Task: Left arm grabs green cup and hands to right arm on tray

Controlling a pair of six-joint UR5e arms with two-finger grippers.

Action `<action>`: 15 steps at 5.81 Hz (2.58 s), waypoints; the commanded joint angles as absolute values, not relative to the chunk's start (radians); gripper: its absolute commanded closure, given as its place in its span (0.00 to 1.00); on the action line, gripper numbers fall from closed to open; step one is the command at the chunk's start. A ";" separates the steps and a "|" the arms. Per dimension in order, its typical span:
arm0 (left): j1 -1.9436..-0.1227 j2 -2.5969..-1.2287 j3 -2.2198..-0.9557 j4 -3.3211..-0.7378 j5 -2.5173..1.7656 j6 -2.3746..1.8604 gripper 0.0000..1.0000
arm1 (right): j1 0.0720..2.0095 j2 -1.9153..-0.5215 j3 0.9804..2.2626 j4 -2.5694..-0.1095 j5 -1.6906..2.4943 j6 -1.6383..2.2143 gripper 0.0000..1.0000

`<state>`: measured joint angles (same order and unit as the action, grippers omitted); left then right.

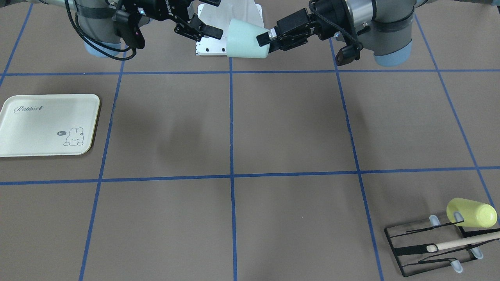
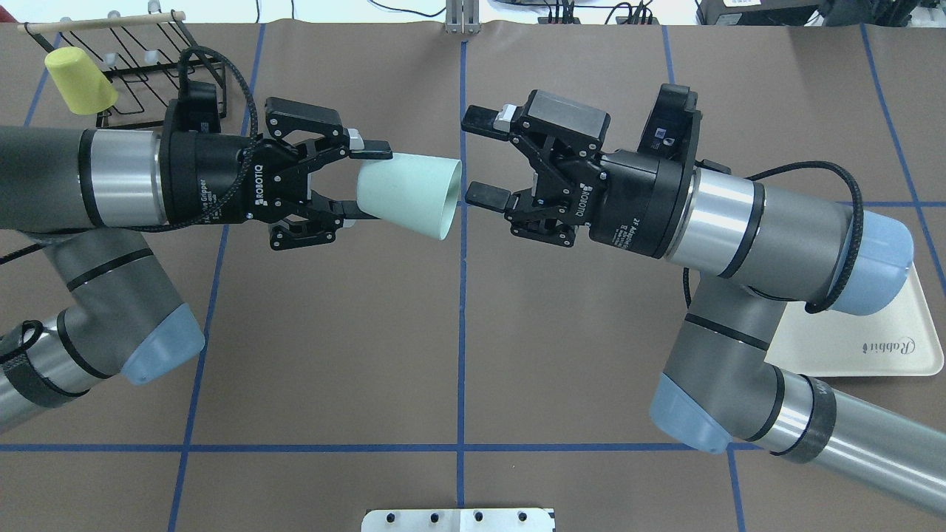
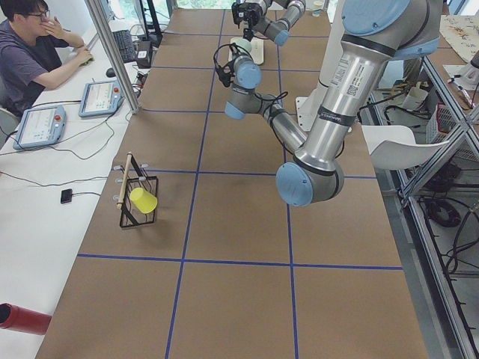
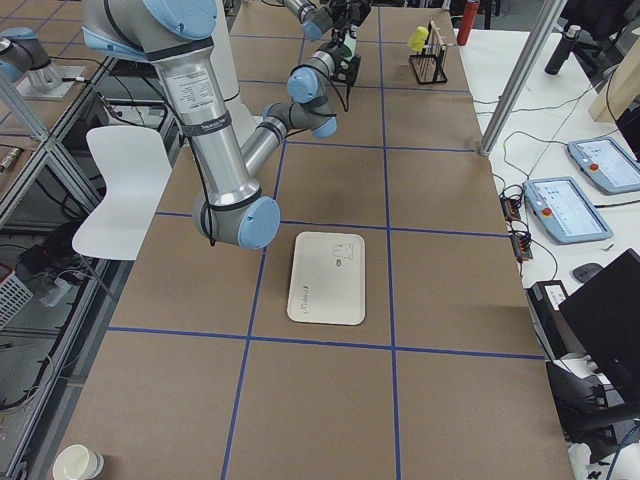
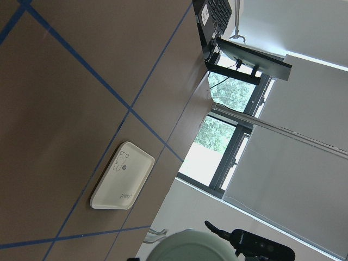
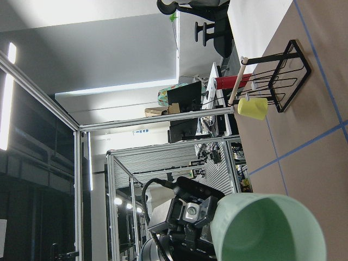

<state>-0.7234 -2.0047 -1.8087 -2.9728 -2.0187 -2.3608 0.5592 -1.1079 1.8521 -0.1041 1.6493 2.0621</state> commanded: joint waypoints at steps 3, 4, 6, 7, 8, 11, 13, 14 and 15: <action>-0.719 -2.008 -1.810 -2.973 -2.020 -2.361 0.92 | 0.543 -1.097 1.853 -0.130 1.652 2.060 0.02; -0.719 -2.008 -1.809 -2.973 -2.022 -2.361 0.92 | 0.543 -1.088 1.850 -0.130 1.652 2.062 0.03; -0.715 -2.011 -1.812 -2.973 -2.023 -2.361 0.92 | 0.538 -1.085 1.850 -0.132 1.651 2.065 0.25; -0.715 -2.014 -1.812 -2.973 -2.023 -2.361 0.92 | 0.537 -1.085 1.850 -0.147 1.652 2.063 0.41; -0.715 -2.014 -1.815 -2.973 -2.026 -2.361 0.92 | 0.537 -1.083 1.851 -0.162 1.652 2.062 0.41; -0.716 -2.013 -1.821 -2.973 -2.026 -2.361 0.92 | 0.537 -1.085 1.850 -0.167 1.652 2.062 0.47; -0.716 -2.014 -1.819 -2.973 -2.026 -2.361 0.92 | 0.537 -1.085 1.850 -0.169 1.654 2.062 0.78; -0.715 -2.028 -1.819 -2.962 -2.025 -2.362 0.82 | 0.537 -1.086 1.850 -0.169 1.660 2.053 1.00; -0.718 -2.051 -1.813 -2.958 -2.022 -2.355 0.01 | 0.534 -1.092 1.850 -0.169 1.660 2.033 1.00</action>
<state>-0.7159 -2.0323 -1.8162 -2.9620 -2.0246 -2.3593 0.5363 -1.0870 1.8505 -0.1675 1.6578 2.0478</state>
